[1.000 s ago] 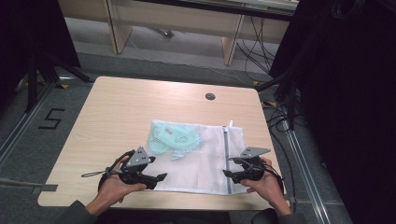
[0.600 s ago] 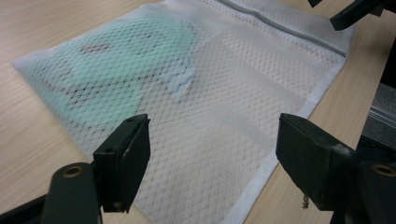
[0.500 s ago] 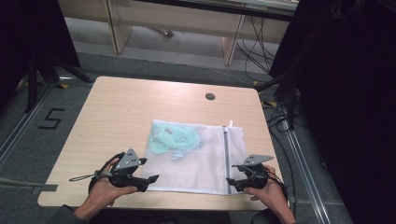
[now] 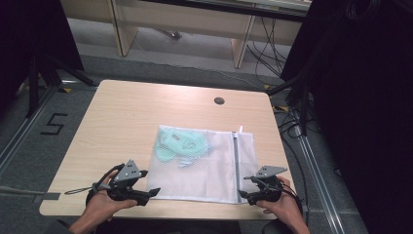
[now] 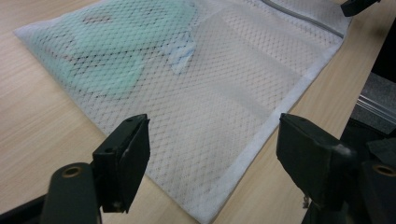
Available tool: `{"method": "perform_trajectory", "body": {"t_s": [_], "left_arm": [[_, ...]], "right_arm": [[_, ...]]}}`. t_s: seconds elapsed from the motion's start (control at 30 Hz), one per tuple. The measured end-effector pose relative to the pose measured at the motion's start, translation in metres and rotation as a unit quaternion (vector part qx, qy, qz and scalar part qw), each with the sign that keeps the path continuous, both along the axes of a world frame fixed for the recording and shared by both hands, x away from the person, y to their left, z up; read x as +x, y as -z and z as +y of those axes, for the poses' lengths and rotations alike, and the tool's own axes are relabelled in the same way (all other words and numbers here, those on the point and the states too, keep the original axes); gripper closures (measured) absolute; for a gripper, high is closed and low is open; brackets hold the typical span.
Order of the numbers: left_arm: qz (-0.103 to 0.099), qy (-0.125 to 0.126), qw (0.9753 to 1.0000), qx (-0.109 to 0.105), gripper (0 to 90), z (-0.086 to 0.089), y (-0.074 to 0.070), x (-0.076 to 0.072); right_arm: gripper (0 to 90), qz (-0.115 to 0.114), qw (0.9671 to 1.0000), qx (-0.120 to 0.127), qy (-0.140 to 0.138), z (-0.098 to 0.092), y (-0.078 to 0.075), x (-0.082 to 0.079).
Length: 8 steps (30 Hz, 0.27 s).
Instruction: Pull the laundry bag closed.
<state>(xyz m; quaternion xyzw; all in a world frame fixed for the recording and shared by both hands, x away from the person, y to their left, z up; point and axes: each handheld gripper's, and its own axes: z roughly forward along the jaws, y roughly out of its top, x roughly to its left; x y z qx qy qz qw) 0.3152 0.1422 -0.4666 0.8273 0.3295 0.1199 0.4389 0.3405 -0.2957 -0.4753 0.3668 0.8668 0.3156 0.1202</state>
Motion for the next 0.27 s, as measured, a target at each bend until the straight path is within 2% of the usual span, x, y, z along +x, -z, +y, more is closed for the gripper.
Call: {"method": "perform_trajectory", "body": {"t_s": [0.1, 0.13, 0.2, 0.23, 0.27], "left_arm": [[0.0, -0.007, 0.9999, -0.012, 25.9, -0.0025, 0.0003, -0.0006], [-0.003, -0.002, 1.0, -0.001, 25.9, -0.0014, -0.0002, 0.0002], [-0.001, 0.0, 1.0, 0.002, 25.9, -0.0014, -0.0002, 0.0003], [0.001, -0.002, 1.0, 0.0, 25.9, -0.0015, 0.0, 0.0003], [-0.002, 0.003, 1.0, 0.008, 25.9, -0.0001, -0.0006, 0.0012]], "right_arm": [[28.4, -0.004, 1.0, -0.001, -0.001, -0.0004, -0.0003, 0.0013], [28.4, -0.004, 1.0, -0.002, -0.002, -0.0005, -0.0002, 0.0013], [28.4, 0.003, 1.0, -0.001, 0.002, 0.0006, -0.0001, 0.0], [28.4, -0.004, 1.0, -0.004, -0.002, -0.0005, -0.0004, 0.0015], [28.4, -0.005, 1.0, -0.004, -0.002, -0.0006, -0.0003, 0.0018]]}}
